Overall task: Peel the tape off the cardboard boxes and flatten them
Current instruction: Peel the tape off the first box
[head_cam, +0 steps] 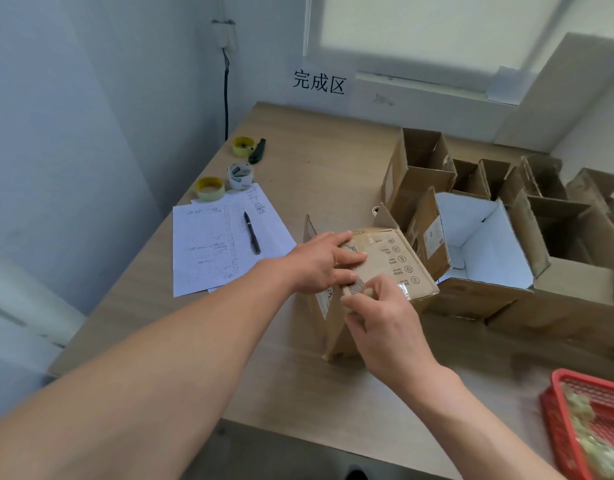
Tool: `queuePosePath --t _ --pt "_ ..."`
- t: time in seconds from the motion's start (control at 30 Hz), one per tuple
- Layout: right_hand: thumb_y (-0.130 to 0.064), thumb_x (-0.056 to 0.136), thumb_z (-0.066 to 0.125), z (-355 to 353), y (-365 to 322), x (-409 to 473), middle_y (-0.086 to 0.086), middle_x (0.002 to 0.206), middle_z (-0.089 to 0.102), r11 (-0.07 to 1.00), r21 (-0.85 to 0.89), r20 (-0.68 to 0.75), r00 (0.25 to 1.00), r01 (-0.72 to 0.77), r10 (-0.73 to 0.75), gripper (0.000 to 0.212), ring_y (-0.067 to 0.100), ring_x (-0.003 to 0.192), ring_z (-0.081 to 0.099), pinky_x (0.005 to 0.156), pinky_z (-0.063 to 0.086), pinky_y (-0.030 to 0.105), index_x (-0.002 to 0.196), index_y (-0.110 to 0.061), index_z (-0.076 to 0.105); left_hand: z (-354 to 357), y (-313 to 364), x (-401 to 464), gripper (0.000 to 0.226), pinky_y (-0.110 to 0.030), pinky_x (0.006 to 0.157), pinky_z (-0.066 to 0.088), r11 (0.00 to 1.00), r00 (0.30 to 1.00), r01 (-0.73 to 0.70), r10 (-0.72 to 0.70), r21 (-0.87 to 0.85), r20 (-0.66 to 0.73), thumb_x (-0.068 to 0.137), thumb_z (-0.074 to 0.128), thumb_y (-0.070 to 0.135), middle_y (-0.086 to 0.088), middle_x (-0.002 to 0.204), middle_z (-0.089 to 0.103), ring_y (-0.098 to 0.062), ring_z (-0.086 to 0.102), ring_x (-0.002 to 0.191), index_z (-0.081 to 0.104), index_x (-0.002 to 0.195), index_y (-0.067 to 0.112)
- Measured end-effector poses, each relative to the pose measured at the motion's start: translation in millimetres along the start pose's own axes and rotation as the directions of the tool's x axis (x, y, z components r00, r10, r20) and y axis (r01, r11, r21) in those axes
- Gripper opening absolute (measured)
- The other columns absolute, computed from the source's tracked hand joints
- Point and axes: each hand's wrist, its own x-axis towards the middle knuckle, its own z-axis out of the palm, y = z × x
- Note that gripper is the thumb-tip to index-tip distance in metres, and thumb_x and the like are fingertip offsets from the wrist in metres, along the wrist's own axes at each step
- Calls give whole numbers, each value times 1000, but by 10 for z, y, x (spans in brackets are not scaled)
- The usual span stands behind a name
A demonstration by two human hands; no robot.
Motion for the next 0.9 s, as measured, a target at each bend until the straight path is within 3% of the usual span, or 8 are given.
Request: queuePosePath --t 0.17,0.3,0.43,0.53,0.63,0.73,0.8,0.9 --pt "-5 83 78 -101 108 52 16 87 60 987 3 60 985 163 -163 14 33 70 57 55 50 38 73 0 69 34 -32 10 50 -46 123 11 1000 1000 -16 16 -7 -20 96 59 45 8 165 13 -13 6 151 46 145 41" --pt "-3 84 76 -132 127 113 16 87 61 973 8 82 970 231 -231 19 32 68 56 58 42 31 70 2 64 25 -33 4 50 -47 123 11 1000 1000 -19 19 2 -18 97 58 46 8 165 13 -14 6 151 46 145 40" --pt "-8 86 72 -165 136 128 14 94 62 950 -45 151 942 308 -299 4 33 75 58 56 47 34 86 -5 69 22 -19 5 50 -46 123 10 1000 1000 -16 16 2 -11 97 57 46 8 166 13 -13 5 151 46 146 39" --pt "-12 86 69 -137 135 138 15 107 62 938 -120 230 928 326 -293 18 35 88 59 62 53 44 104 -10 70 12 -10 10 50 -47 123 9 1000 1000 -10 10 4 -4 97 56 47 8 166 12 -14 5 151 45 146 40" --pt "-11 80 77 -135 147 148 14 112 61 921 -161 251 917 355 -309 8 34 86 60 58 52 41 85 -9 71 9 -13 4 51 -47 124 9 1000 1000 -14 14 10 -1 97 55 48 8 166 11 -14 5 151 44 146 40" --pt "-9 77 81 -157 162 166 13 114 63 928 -81 248 909 365 -336 9 34 85 61 57 52 38 77 -9 72 16 -23 -12 50 -45 124 8 1000 1000 -15 15 3 -4 97 56 48 8 166 12 -13 5 151 45 146 40" --pt "-9 82 78 -169 213 134 11 115 63 939 38 240 909 343 -342 6 31 88 62 66 52 35 78 -9 73 9 -27 -28 50 -44 124 9 1000 1000 -11 11 3 -11 97 57 46 8 165 13 -13 6 151 46 145 40" --pt "-12 85 68 -236 384 31 4 122 62 957 271 191 968 105 -161 9 17 102 61 85 47 24 77 -9 69 1 -32 -42 51 -43 124 10 1000 1000 -12 12 -7 -23 96 60 42 5 165 15 -14 8 151 47 145 36"
